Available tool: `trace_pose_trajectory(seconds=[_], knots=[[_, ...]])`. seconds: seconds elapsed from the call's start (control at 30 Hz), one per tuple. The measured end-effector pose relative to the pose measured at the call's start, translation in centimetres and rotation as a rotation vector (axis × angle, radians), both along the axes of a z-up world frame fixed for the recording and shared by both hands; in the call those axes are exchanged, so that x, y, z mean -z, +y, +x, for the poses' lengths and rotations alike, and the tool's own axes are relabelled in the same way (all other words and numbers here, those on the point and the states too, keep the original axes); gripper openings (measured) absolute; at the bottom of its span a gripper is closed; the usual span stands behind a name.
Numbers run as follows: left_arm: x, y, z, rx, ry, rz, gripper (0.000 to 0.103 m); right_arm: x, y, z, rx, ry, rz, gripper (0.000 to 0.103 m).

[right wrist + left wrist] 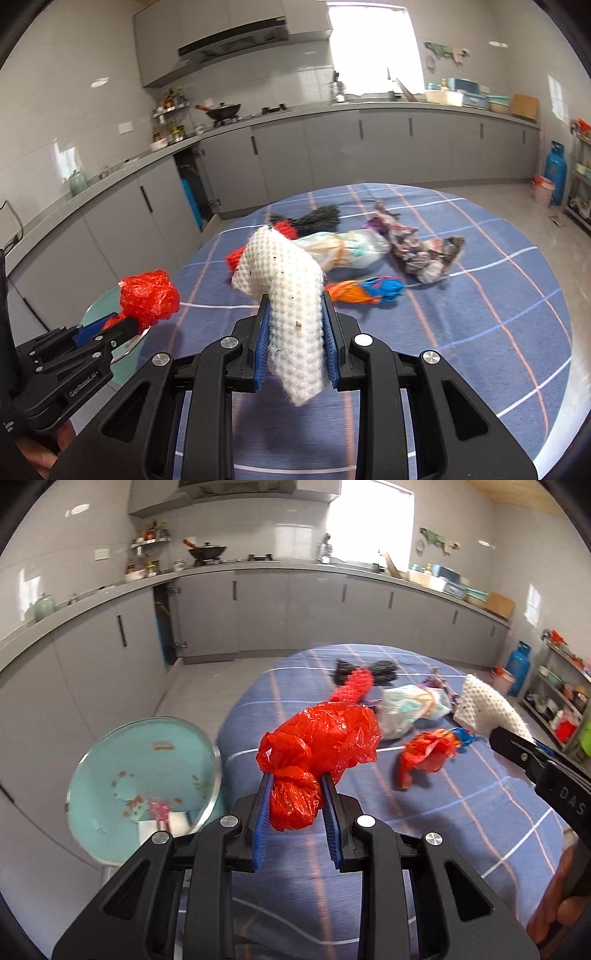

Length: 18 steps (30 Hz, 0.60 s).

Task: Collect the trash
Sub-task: 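Carry the foam sleeve and red bag over the teal bucket and release both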

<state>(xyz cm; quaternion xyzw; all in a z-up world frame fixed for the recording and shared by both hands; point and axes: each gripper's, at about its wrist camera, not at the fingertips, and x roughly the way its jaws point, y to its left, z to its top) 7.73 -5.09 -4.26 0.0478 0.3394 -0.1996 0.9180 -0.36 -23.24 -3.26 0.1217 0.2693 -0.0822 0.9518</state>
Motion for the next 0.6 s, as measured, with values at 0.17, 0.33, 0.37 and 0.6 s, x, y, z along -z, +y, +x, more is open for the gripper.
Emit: trace_pose_trajectory(seconds=[0.17,0.33,0.37,0.6], knots=[[0.0,2.9,0.5,-0.064,-0.009,0.005,0.026,-0.6,2.4,1.6,-0.069,0.009,-0.001,0.026],[-0.3,6.1,0.8,-0.129,-0.027,0.007,0.026,-1.1,5.4,3.3,-0.136,0.016,0.004,0.026],[-0.3,6.4,0.9,-0.138,-0.027,0.008,0.026,-1.2,6.0,3.6,-0.150,0.019,0.008,0.026],[-0.6,9.7,2.3,-0.227,-0.033,0.012,0.026,-1.2,9.7,5.4,-0.226,0.035,-0.011,0.026]])
